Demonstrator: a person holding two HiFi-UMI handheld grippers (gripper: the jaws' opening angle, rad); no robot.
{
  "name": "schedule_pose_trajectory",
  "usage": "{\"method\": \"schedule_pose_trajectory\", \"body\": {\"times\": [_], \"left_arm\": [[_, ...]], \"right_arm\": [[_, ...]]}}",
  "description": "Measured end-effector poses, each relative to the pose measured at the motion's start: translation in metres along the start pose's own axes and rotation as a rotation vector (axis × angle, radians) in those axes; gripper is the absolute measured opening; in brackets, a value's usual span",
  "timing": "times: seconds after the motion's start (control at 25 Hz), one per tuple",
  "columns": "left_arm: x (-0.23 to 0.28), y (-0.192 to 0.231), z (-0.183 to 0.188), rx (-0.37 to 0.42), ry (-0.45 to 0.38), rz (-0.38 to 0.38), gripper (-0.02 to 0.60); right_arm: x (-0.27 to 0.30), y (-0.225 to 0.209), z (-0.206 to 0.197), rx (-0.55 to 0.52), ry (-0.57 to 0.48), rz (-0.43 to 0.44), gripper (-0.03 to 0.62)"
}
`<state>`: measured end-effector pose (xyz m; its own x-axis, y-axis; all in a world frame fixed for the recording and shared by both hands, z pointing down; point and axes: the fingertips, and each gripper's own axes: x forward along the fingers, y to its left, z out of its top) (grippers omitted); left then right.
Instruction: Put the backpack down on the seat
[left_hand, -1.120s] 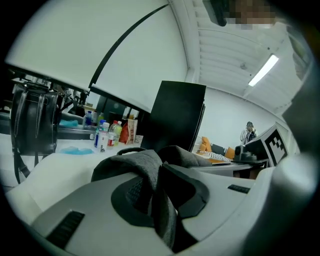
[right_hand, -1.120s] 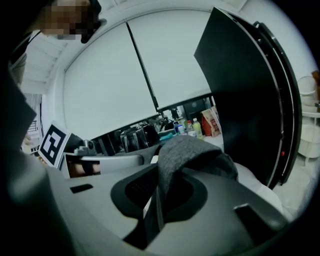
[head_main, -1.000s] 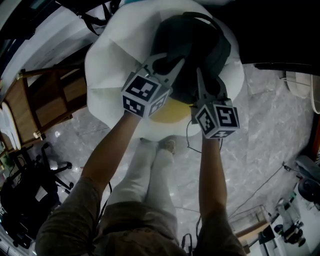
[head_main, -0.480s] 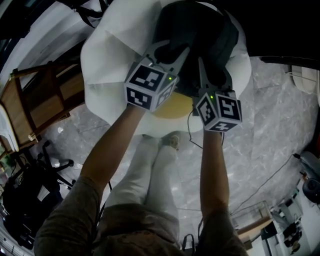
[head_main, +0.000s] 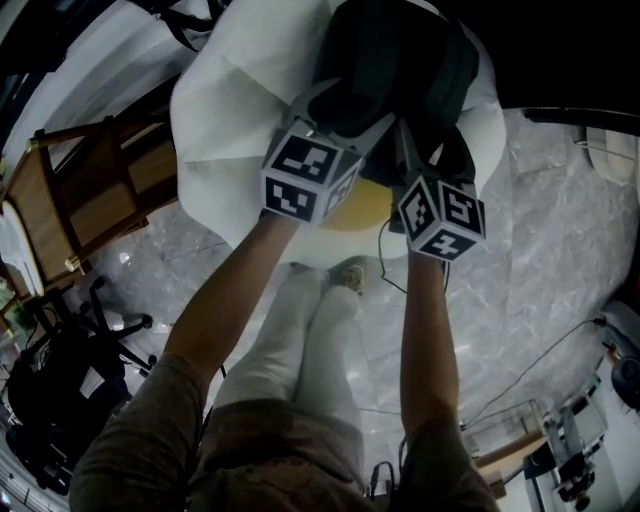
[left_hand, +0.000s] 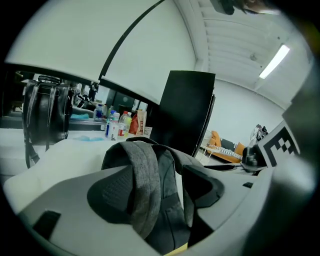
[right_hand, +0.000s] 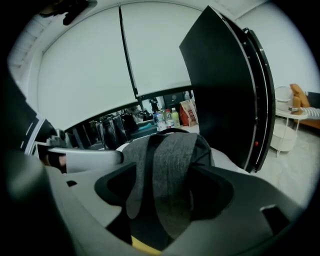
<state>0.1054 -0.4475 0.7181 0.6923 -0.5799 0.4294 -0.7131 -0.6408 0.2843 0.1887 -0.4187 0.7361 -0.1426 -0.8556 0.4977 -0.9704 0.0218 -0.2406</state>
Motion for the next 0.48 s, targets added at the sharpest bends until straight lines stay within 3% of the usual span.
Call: {"method": "schedule_pose_trajectory", "body": {"times": [0.32, 0.4, 0.48], "left_arm": [[-0.015, -0.006, 0.019, -0.021, 0.000, 0.000, 0.295], [-0.020, -0.013, 0.020, -0.054, 0.021, -0.026, 0.242], [-0.027, -0.024, 0.020, -0.073, 0.040, -0.039, 0.180]], "right_arm": [[-0.012, 0.018, 0.013, 0.002, 0.012, 0.025, 0.319], [-0.017, 0.026, 0.016, 0.029, 0.024, 0.062, 0.238], [-0.026, 0.033, 0.020, 0.044, 0.031, 0.092, 0.202]]}}
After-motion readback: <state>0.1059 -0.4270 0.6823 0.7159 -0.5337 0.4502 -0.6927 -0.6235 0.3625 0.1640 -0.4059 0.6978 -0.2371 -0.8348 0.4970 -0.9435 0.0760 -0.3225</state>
